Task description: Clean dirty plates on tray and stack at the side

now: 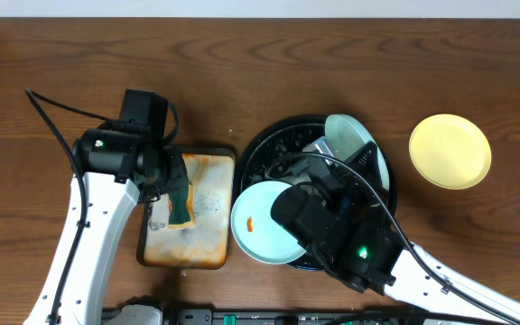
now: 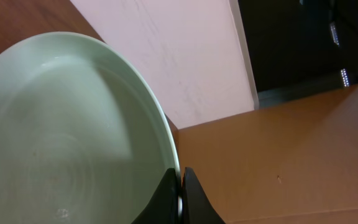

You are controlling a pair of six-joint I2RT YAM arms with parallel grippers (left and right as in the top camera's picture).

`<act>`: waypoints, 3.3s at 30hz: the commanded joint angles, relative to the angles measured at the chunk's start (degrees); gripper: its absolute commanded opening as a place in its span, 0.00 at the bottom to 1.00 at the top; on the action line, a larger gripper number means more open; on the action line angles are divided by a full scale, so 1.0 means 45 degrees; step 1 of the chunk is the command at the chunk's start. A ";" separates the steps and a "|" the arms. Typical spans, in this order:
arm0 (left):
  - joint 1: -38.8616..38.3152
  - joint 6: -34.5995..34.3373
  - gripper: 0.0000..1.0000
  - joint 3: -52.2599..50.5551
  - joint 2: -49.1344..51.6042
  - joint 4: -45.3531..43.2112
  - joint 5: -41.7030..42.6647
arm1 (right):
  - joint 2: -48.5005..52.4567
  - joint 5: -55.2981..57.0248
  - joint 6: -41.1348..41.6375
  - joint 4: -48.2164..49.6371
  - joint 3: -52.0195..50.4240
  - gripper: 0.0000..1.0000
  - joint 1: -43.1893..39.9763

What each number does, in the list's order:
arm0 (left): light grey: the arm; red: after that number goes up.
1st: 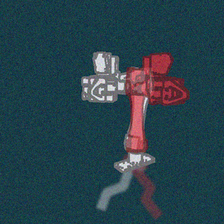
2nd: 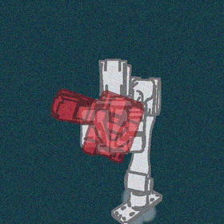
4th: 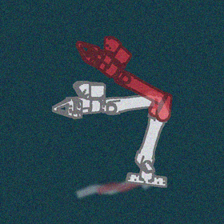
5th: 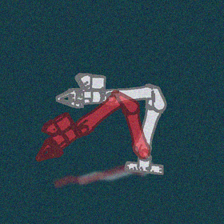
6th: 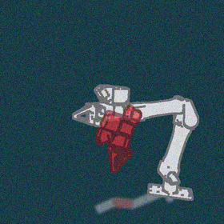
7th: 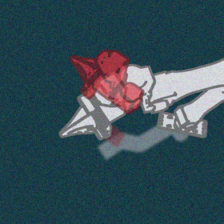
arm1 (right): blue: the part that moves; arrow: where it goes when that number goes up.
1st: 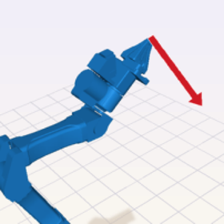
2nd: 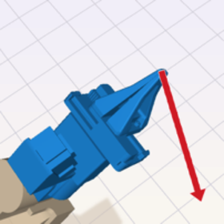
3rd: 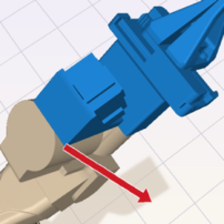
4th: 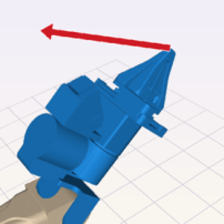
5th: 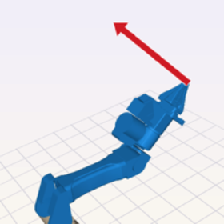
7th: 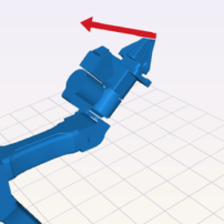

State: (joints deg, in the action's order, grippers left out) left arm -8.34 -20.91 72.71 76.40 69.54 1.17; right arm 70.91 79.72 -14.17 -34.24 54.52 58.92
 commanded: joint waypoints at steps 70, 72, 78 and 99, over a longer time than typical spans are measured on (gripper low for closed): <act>0.0078 0.0073 0.31 -0.0053 -0.0097 -0.0063 -0.0029 | -0.1394 -1.7141 0.6649 -0.0180 0.0219 0.01 -1.6160; 0.0078 0.0073 0.31 -0.0053 -0.0097 -0.0097 -0.0029 | -0.0845 -1.7311 0.7077 -0.0121 0.0219 0.01 -1.7350; 0.0078 0.0073 0.32 -0.0053 -0.0097 -0.0194 -0.0024 | 0.1705 -1.7957 0.7587 0.1253 0.0219 0.01 -1.9730; 0.0078 0.0073 0.32 -0.0053 -0.0097 -0.0194 -0.0024 | 0.0102 -2.3091 0.7373 0.3453 0.0219 0.99 -1.9453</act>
State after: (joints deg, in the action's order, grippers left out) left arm -8.34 -20.91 72.66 76.38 68.60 1.17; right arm 79.94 -15.84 20.12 -17.98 54.61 -30.92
